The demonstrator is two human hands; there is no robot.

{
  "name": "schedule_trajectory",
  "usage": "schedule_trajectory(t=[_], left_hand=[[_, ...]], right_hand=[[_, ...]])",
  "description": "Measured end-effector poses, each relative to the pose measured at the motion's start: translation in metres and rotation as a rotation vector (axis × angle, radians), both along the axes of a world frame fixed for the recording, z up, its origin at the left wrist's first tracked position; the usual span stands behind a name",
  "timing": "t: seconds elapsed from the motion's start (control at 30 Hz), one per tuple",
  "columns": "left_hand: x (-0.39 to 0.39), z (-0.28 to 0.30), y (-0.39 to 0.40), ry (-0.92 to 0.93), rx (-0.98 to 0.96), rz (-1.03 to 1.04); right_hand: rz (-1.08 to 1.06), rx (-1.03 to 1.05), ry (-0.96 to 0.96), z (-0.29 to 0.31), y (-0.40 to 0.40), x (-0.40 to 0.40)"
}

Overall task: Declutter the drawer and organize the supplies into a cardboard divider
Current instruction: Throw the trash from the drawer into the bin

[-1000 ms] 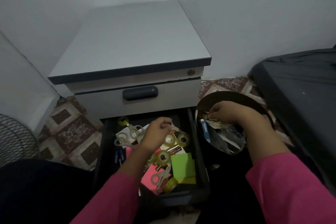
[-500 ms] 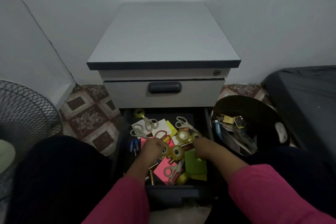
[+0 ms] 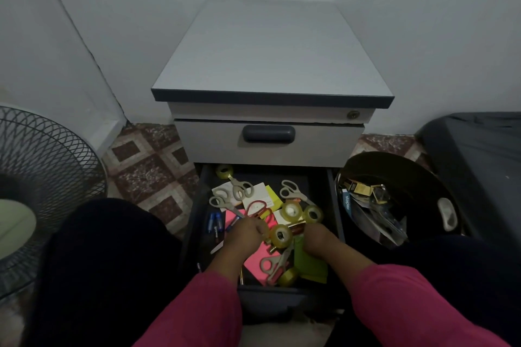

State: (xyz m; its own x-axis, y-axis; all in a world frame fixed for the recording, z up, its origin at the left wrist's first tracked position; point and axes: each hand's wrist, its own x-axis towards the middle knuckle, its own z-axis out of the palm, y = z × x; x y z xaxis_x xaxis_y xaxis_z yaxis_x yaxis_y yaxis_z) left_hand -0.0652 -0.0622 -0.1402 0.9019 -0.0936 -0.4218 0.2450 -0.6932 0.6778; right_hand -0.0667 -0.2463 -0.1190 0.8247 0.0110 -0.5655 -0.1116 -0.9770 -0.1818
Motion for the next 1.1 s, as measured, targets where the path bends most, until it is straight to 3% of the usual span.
schedule_trajectory(t=[0.2,0.37,0.6,1.1], left_hand=[[0.0,0.0,0.0,-0.001,-0.003,-0.005],[0.002,-0.009,0.002,-0.04,-0.037,-0.008],[0.002,-0.005,-0.001,-0.035,-0.021,-0.023],[-0.001,0.006,-0.004,-0.018,0.023,-0.011]], right_hand=[[-0.237,0.074,-0.008,0.0,-0.005,0.014],[-0.2,0.111,0.134,-0.005,0.001,0.009],[-0.15,-0.016,-0.043,0.0,0.003,0.004],[-0.542,0.314,0.114,0.001,-0.005,0.018]])
